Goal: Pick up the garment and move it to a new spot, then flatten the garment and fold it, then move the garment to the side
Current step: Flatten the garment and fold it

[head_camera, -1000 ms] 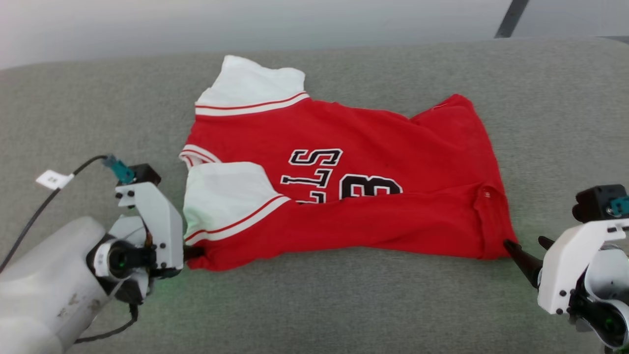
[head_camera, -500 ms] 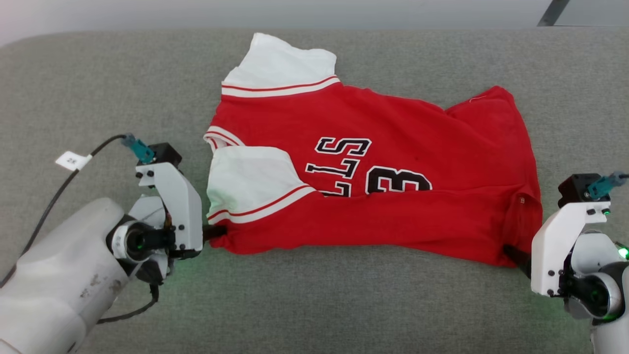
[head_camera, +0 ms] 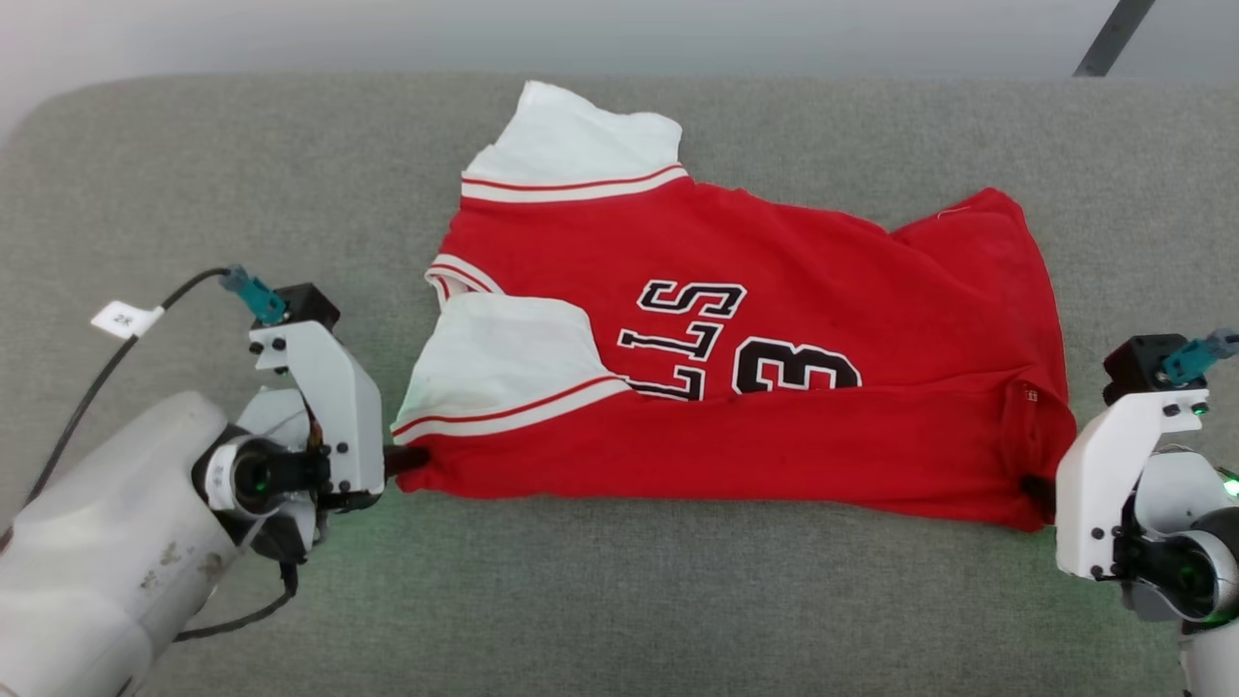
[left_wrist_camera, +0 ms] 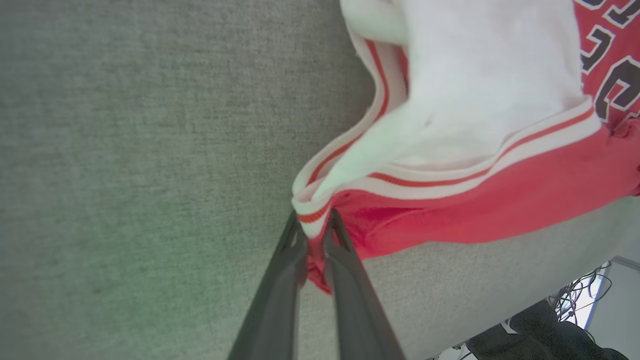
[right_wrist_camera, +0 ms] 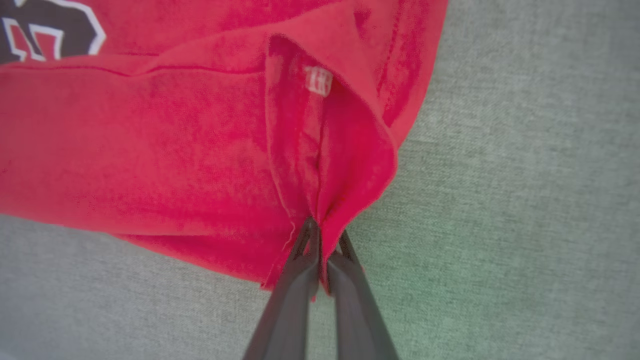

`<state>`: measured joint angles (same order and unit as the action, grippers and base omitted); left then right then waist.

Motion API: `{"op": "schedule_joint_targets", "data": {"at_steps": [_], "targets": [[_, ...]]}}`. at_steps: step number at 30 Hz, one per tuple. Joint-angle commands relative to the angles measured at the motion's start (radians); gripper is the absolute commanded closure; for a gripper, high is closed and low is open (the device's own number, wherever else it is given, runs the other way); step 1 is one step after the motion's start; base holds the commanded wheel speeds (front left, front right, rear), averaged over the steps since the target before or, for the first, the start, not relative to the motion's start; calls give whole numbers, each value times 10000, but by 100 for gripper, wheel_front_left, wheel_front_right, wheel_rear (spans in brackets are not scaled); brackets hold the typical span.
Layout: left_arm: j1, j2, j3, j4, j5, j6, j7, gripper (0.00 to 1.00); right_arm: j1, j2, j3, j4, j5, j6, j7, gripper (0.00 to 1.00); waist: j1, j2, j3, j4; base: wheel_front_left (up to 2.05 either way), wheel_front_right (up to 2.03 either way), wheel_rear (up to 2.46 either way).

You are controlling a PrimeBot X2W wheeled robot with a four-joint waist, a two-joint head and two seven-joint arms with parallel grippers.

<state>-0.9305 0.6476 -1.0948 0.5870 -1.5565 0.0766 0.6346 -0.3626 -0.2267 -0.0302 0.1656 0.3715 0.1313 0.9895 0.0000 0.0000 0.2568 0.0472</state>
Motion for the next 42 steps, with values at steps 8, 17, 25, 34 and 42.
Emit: {"op": "schedule_joint_targets", "data": {"at_steps": [8,17,25,34,42], "targets": [[290,612,-37,-862,123,420,81,100,436,-458,-38,-255,265,-9,244,100,0,0,-545,237,0,0,0],[951,1478,-224,-2547,-33,1284,428,100,1371,-961,-85,-1086,570,-11,950,100,0,0,-1076,503,0,0,0],[1981,2337,-414,-4438,-230,2220,309,100,2465,-1099,-209,-1967,863,-11,1814,100,0,0,-1301,570,0,0,0],[2749,2463,-535,-5277,-196,2659,-234,98,3134,-742,-326,-2316,824,-11,1732,100,0,0,-1256,468,0,0,0],[2888,2127,-682,-4830,18,2504,-466,44,3140,-592,-36,-2235,826,-9,1479,68,0,0,-1219,266,0,0,0]]}}
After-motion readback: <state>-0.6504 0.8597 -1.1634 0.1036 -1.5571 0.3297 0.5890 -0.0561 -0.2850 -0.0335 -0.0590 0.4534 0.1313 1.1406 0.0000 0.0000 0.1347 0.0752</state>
